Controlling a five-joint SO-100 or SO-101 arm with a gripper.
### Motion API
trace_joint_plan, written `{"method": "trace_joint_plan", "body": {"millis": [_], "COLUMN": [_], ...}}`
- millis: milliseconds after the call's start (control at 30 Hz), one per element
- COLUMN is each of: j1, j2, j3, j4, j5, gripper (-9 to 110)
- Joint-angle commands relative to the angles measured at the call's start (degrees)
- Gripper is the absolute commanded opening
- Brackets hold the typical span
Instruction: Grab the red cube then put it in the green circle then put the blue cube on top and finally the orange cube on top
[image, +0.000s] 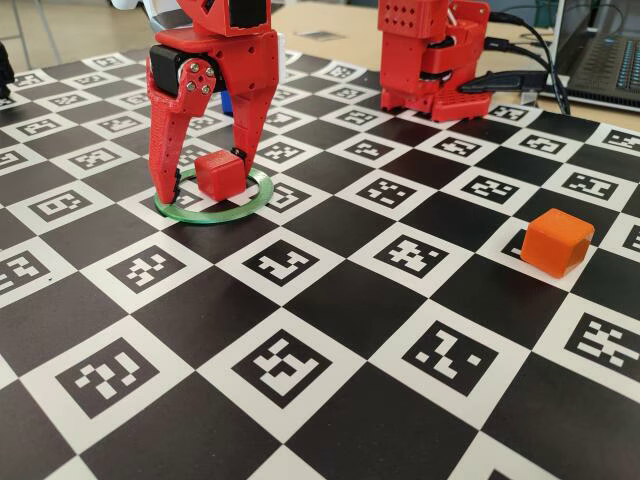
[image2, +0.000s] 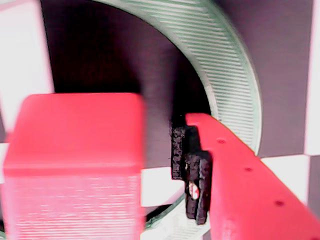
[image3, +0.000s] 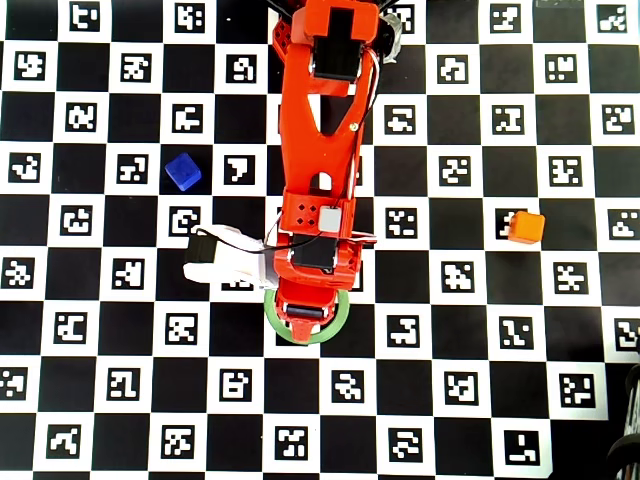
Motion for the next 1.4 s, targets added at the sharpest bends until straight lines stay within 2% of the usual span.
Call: {"method": "trace_joint_plan", "body": {"millis": [0,367,667,1000,1367], "j1": [0.79,1.76,4.92,14.68,32.17], "j2": [6.68,8.61,10.37,14.94,21.97], "j3": [-4.04,-11.43,-23.91,-29.27,-20.48], "j4": [2.99,10.63,22.41,32.61,35.16], "j5": [0.26,0.09,-2.99,-14.15,-31.11], "gripper": [36,41,42,45,48]}}
